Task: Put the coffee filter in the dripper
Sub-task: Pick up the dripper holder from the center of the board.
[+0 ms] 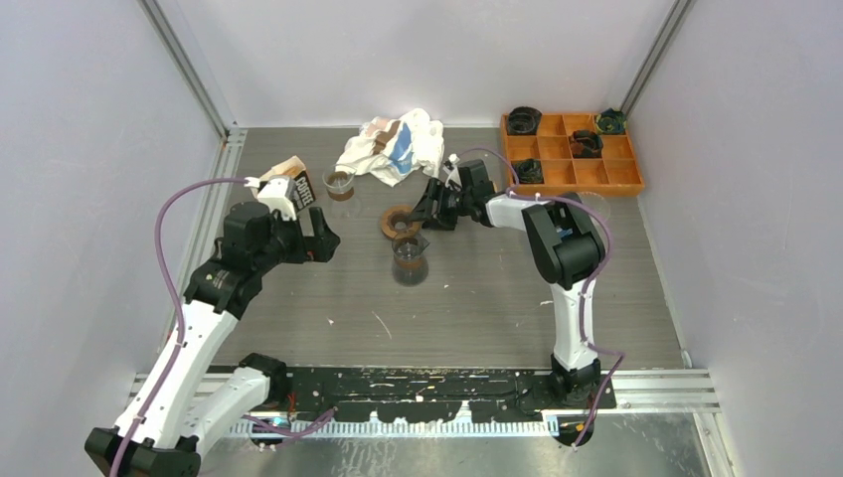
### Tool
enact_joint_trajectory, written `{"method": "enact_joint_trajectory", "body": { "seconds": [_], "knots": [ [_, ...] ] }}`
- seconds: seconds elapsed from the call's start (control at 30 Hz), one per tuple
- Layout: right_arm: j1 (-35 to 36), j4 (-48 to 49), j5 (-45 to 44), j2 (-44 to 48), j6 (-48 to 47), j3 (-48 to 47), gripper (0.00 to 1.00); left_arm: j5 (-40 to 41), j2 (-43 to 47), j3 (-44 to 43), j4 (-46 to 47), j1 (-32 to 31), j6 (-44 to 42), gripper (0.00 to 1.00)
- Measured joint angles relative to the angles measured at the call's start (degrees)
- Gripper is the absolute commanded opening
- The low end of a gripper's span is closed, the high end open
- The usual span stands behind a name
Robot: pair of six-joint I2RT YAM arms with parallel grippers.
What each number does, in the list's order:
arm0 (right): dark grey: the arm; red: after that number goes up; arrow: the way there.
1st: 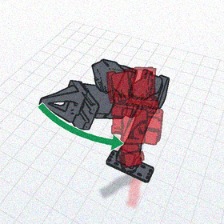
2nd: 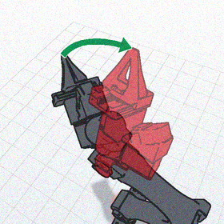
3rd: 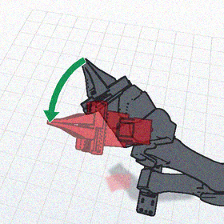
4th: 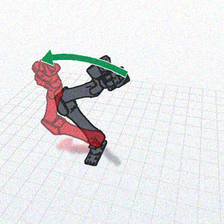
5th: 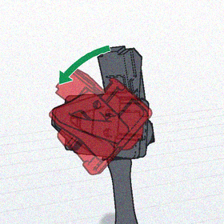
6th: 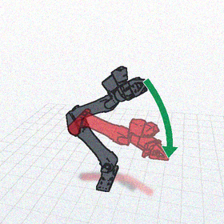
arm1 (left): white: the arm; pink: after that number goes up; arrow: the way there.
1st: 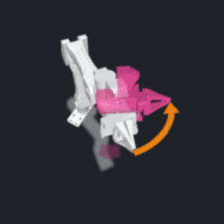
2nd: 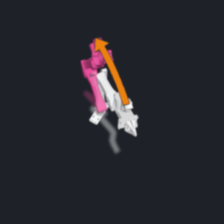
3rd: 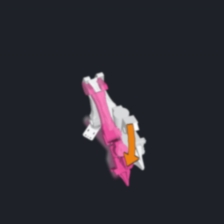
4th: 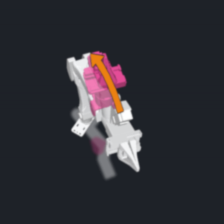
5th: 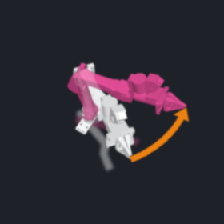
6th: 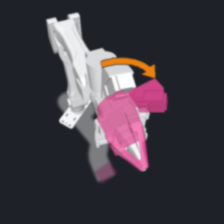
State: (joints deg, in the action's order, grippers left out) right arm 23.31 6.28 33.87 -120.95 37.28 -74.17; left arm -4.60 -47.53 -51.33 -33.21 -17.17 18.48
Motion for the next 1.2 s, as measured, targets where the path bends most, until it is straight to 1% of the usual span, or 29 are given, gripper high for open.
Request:
{"method": "enact_joint_trajectory", "body": {
  "seconds": [0.17,0.3,0.53,0.6,0.73,0.93,1.2],
  "knots": [
    [0.28,2.58,1.90,-1.90,1.79,-0.66,0.56,-0.02,1.33,0.20,-0.04,0.83,-0.70,0.99],
    [0.42,4.09,3.21,-3.10,3.02,-0.85,0.42,0.00,2.27,0.48,-0.02,0.96,-0.70,0.99],
    [0.42,5.11,4.59,-3.82,4.83,-0.96,0.26,0.24,2.45,1.25,-0.31,1.07,-0.68,0.99],
    [0.42,5.51,4.90,-3.80,4.94,-1.16,0.20,0.50,2.69,1.44,-0.42,1.07,-0.70,0.99],
    [0.35,5.99,5.79,-3.69,5.20,-1.16,0.12,0.81,3.30,1.57,-0.50,1.09,-0.70,0.99],
    [-0.07,7.04,7.10,-2.10,6.84,-0.59,0.05,1.01,3.67,1.70,-0.50,1.16,-0.68,0.99],
    [-1.38,8.63,8.44,4.13,9.92,2.10,0.02,1.01,4.17,2.03,-0.52,1.18,-0.68,0.99]
  ]
}}
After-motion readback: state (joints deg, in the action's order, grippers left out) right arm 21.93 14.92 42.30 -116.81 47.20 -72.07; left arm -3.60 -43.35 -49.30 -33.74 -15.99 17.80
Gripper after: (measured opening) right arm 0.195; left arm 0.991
